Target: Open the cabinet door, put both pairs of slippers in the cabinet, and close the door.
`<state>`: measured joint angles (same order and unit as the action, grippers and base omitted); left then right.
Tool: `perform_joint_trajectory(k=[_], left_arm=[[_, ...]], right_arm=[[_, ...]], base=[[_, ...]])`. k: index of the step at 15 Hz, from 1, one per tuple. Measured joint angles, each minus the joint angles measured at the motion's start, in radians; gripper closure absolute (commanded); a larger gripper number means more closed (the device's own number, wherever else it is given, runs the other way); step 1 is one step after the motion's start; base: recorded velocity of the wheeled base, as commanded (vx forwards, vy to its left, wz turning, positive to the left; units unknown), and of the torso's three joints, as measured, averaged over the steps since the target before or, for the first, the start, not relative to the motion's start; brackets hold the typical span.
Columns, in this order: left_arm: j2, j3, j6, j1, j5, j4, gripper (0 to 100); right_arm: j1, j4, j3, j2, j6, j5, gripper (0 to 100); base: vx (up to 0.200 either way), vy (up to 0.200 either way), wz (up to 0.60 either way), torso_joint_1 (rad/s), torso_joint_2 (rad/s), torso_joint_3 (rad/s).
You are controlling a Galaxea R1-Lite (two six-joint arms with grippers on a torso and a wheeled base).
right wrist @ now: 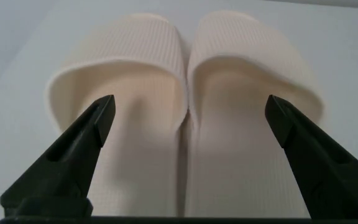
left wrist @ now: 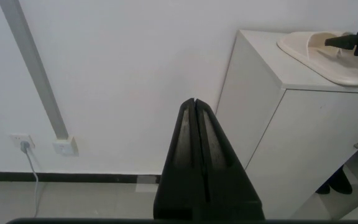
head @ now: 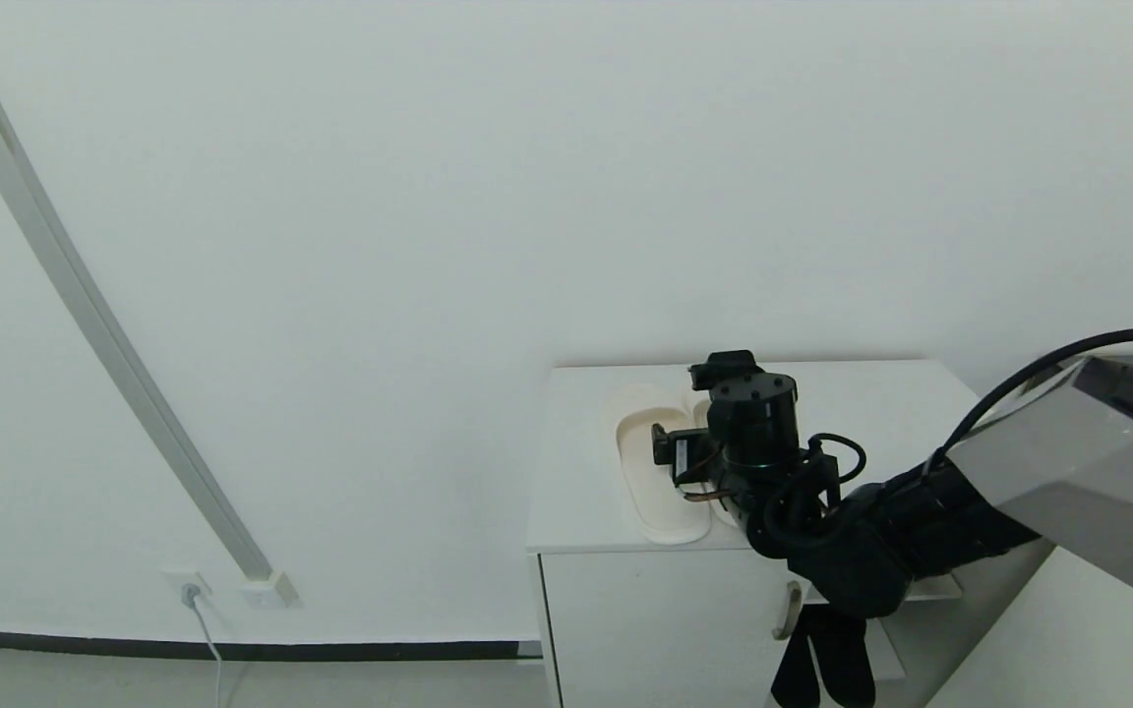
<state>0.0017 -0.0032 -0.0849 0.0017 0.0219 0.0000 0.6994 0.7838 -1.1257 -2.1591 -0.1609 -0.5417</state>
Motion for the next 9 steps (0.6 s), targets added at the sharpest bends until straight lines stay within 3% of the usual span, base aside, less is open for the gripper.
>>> perform_joint_trajectory(k=[9], left_arm=[[0.0, 0.0, -0.001, -0.001, -0.001, 0.0, 100]], right_arm=[[-0.044, -0.004, -0.152, -0.103, 0.046, 0.036, 0]], base=[[0.0, 0.0, 0.0, 0.0, 0.0, 0.0]])
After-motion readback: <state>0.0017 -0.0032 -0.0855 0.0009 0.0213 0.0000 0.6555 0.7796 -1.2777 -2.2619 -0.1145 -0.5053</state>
